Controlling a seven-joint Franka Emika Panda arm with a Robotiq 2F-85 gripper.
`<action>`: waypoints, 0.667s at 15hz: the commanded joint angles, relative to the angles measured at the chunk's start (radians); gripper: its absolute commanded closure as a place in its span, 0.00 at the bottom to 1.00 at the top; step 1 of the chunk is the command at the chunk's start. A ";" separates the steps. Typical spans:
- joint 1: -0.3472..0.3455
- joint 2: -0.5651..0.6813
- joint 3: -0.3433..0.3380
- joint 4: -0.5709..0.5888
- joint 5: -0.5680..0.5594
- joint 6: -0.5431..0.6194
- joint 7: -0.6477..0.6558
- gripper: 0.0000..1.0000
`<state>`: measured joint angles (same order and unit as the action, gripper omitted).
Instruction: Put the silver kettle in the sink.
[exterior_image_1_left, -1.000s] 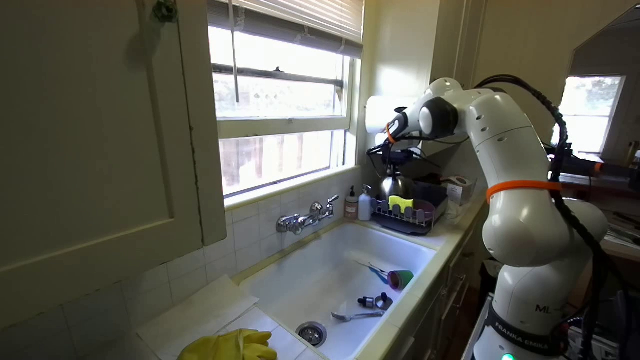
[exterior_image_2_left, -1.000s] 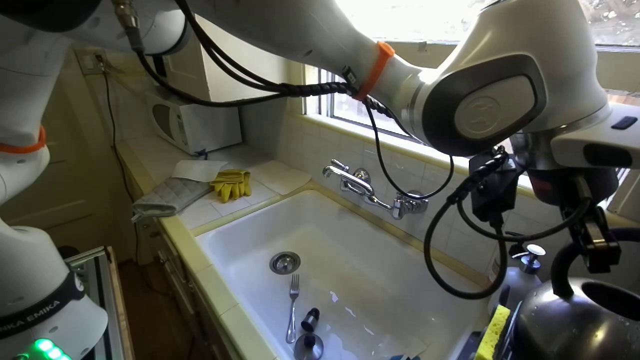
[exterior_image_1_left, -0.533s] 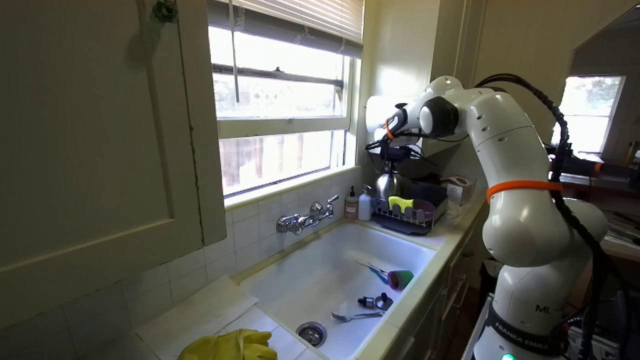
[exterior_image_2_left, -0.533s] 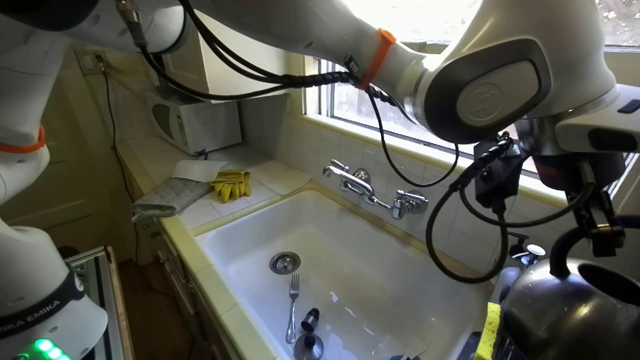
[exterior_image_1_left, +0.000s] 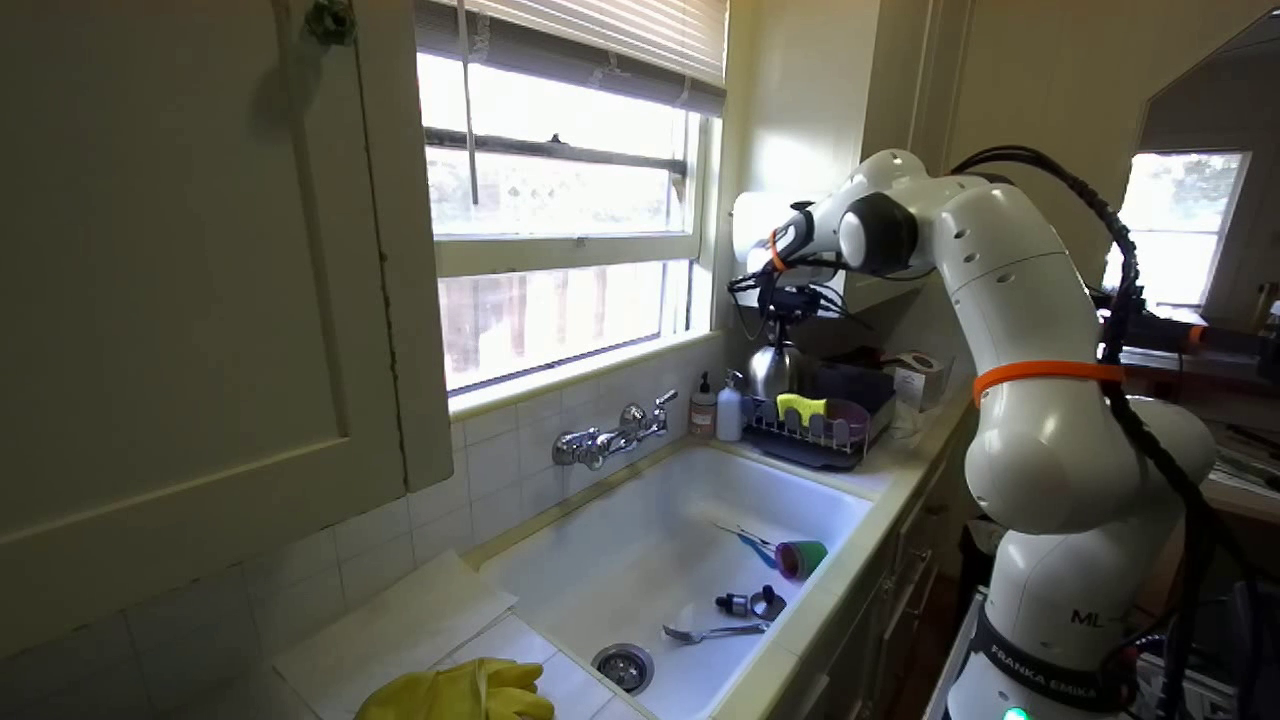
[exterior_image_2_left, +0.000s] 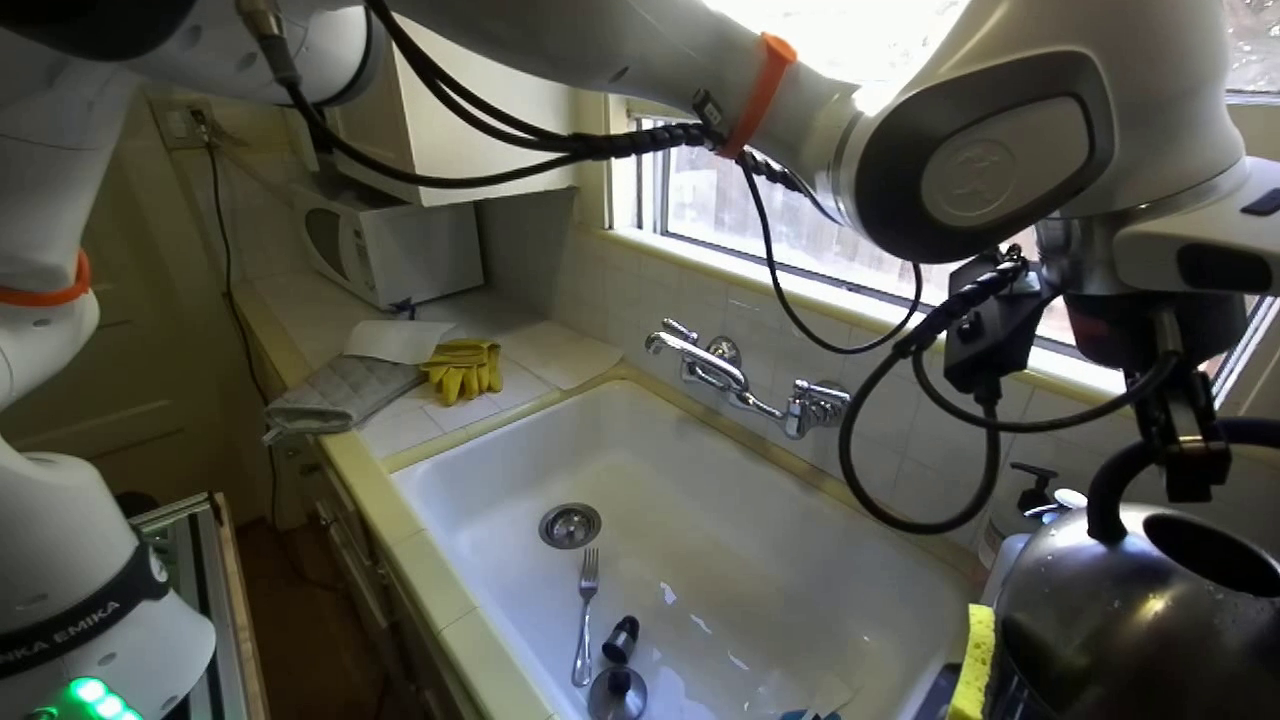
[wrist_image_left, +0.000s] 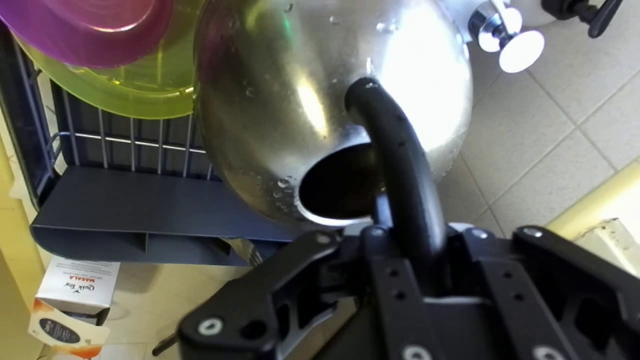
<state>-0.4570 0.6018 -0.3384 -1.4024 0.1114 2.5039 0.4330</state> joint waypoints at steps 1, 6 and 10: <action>-0.008 -0.031 0.023 0.023 0.053 -0.097 -0.021 0.98; 0.004 -0.028 0.025 0.026 0.056 -0.108 0.003 0.98; 0.002 -0.015 0.015 0.050 0.080 -0.113 0.069 0.98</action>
<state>-0.4573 0.5935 -0.3191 -1.3854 0.1490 2.4382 0.4563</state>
